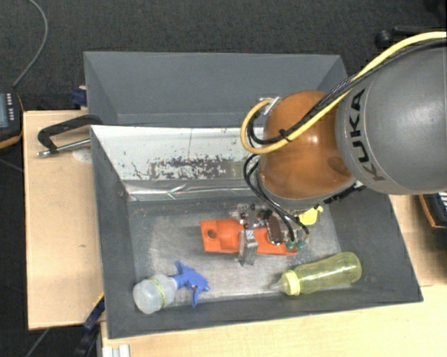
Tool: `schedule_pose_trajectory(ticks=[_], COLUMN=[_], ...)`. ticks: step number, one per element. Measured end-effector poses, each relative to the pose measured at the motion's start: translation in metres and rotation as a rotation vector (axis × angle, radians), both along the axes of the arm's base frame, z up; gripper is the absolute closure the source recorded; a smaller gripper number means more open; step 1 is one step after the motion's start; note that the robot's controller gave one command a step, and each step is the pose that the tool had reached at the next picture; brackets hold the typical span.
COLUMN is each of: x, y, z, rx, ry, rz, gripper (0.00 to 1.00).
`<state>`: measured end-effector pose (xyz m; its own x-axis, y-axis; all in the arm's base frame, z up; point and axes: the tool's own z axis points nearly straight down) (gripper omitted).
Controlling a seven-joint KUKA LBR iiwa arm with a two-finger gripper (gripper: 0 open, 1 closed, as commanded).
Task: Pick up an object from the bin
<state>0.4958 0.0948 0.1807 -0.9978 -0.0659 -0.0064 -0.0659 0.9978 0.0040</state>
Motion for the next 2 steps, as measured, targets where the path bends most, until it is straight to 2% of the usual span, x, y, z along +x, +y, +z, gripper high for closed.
schedule_pose_trajectory(ticks=[1,2], x=[0.01,0.008], y=[0.0,0.004], z=[-0.009,0.041], rx=[0.001,0.0], ry=[-0.004,0.002], rz=[0.051,0.063], gripper=[1.0,1.0])
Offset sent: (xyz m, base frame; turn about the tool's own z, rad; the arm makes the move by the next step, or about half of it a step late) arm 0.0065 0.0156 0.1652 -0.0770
